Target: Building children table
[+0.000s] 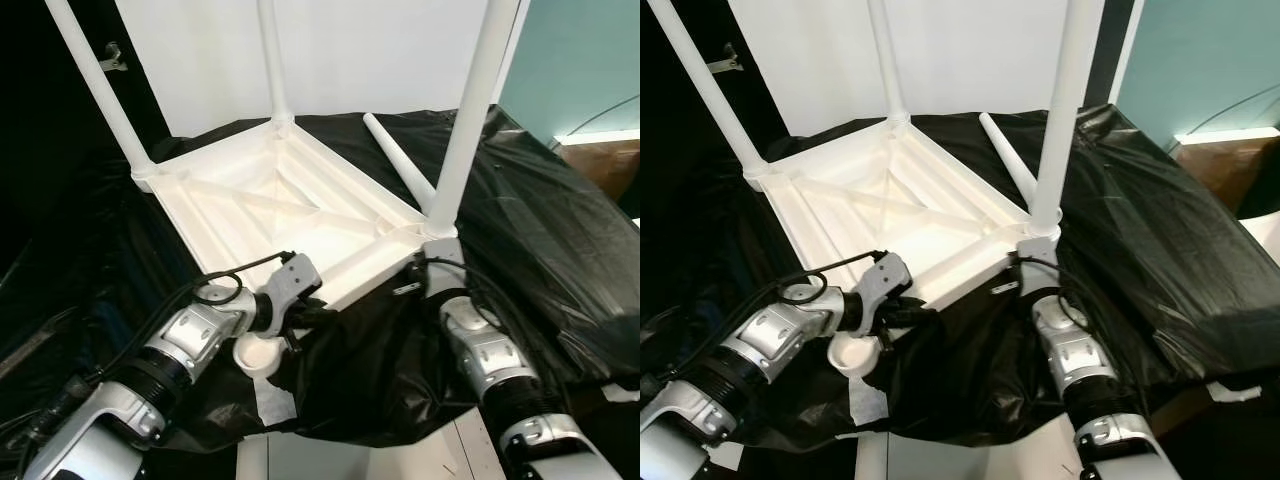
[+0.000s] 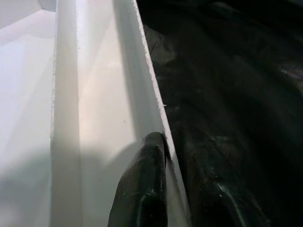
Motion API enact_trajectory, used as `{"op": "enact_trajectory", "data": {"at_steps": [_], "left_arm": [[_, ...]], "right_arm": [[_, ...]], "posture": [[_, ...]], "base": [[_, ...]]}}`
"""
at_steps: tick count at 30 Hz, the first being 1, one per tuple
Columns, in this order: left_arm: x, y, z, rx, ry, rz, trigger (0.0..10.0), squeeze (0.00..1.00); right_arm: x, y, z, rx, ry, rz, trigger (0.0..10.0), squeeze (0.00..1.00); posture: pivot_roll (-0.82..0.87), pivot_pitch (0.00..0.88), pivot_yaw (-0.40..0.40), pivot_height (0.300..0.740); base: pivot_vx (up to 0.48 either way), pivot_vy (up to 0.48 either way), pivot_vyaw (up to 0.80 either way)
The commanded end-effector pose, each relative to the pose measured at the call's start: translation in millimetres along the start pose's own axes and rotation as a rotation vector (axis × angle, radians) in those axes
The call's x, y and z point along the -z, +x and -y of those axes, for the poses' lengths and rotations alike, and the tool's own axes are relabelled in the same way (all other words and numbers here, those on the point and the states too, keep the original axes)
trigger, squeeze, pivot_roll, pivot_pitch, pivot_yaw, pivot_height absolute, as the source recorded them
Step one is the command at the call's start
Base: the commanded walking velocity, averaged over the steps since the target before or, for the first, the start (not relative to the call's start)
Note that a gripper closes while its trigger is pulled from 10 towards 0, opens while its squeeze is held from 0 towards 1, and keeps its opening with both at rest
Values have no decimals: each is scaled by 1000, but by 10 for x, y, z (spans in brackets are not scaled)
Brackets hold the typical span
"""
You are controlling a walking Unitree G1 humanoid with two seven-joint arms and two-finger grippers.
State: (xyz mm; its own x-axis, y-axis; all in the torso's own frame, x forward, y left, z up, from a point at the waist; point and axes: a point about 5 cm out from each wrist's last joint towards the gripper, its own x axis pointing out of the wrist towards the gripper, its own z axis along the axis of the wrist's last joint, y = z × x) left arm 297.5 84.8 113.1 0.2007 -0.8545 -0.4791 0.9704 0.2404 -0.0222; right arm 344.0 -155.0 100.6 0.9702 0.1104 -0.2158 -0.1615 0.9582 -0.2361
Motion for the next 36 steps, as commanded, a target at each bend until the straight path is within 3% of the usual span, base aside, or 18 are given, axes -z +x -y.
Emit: {"op": "enact_trajectory", "data": {"at_steps": [1,9,16,21,26,36], "left_arm": [[139,158,418,510,-55,-23,10000,0],[104,156,444,520,-85,19,10000,0],[99,161,511,565,-107,33,10000,0],[58,204,543,595,-110,49,10000,0],[47,233,585,600,-141,72,10000,0],[22,327,661,608,-172,148,10000,0]], "right_arm": [[-315,80,-5,-7,-10,119,10000,0],[-303,76,-119,-30,5,130,10000,0],[-257,156,-80,-33,-25,109,10000,0],[-371,277,-33,-87,-59,92,10000,0],[-452,320,-143,-187,-71,95,10000,0],[-529,406,-163,-170,-65,72,10000,0]], "posture": [[-93,0,60,740],[-94,0,61,740],[-108,0,72,740],[-104,0,72,740],[-90,0,63,740],[-87,13,56,740]], "base": [[0,0,0],[0,0,0],[0,0,0],[0,0,0],[0,0,0],[0,0,0]]}}
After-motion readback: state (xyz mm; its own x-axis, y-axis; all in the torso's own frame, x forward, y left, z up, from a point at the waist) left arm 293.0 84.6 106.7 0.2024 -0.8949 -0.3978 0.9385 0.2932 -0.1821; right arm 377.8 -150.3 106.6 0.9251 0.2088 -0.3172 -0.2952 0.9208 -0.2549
